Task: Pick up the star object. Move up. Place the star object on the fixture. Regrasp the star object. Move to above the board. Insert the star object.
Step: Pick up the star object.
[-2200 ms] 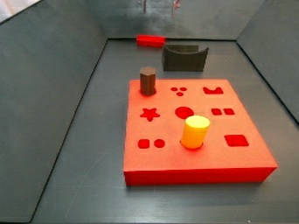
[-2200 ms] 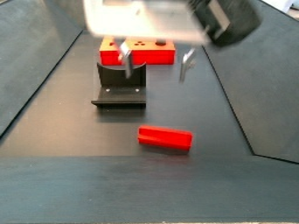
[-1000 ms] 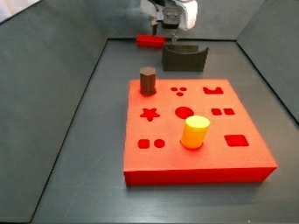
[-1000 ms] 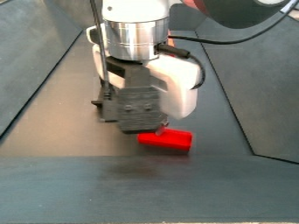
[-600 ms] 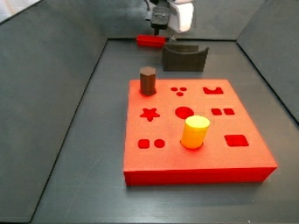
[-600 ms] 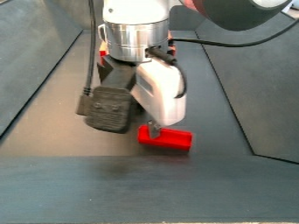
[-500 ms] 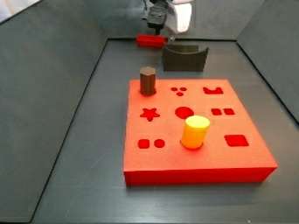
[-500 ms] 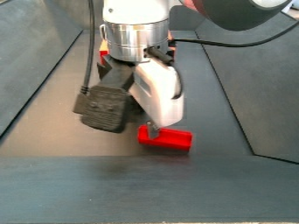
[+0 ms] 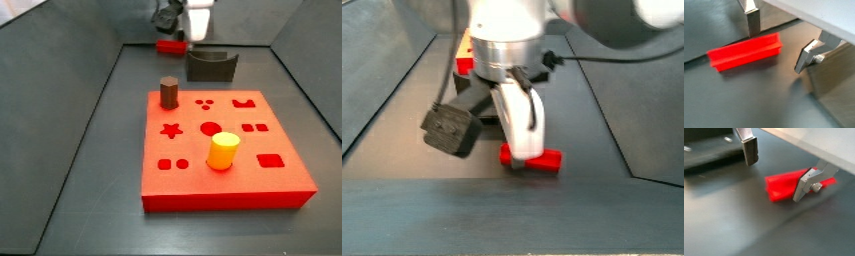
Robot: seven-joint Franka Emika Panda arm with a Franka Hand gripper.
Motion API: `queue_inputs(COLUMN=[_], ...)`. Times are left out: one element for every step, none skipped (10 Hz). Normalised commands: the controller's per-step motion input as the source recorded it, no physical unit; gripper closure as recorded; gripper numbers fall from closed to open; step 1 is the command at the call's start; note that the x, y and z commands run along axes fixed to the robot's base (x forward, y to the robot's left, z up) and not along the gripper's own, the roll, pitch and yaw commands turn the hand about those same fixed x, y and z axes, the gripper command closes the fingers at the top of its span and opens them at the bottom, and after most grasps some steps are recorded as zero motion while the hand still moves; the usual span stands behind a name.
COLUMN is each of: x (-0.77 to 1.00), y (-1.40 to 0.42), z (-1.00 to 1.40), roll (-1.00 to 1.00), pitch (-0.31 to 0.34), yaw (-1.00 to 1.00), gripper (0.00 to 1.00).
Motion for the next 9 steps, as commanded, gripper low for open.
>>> queue_inputs(x=[-0.67, -0.57, -0.10, 0.00, 0.11, 0.18, 0.01, 0.00, 0.00], y=[0.29, 0.25, 0.34, 0.23, 0.17, 0.11, 0.14, 0.03, 0.00], z=[-0.84, -0.82, -0.71, -0.81, -0.89, -0.87, -0.65, 0.00, 0.00], roll=[-0.06, -0.06, -0.12, -0.11, -0.05, -0.05, -0.20, -0.05, 0.00], pitch=[-0.154, -0.157, -0.150, -0.099, -0.080, -0.066, -0.100, -0.026, 0.000], yaw=[-0.50, -0.55, -0.40, -0.47, -0.75, -0.79, -0.38, 0.00, 0.00], gripper=[0.00, 0.00, 0.00, 0.00, 0.00, 0.00, 0.00, 0.00, 0.00])
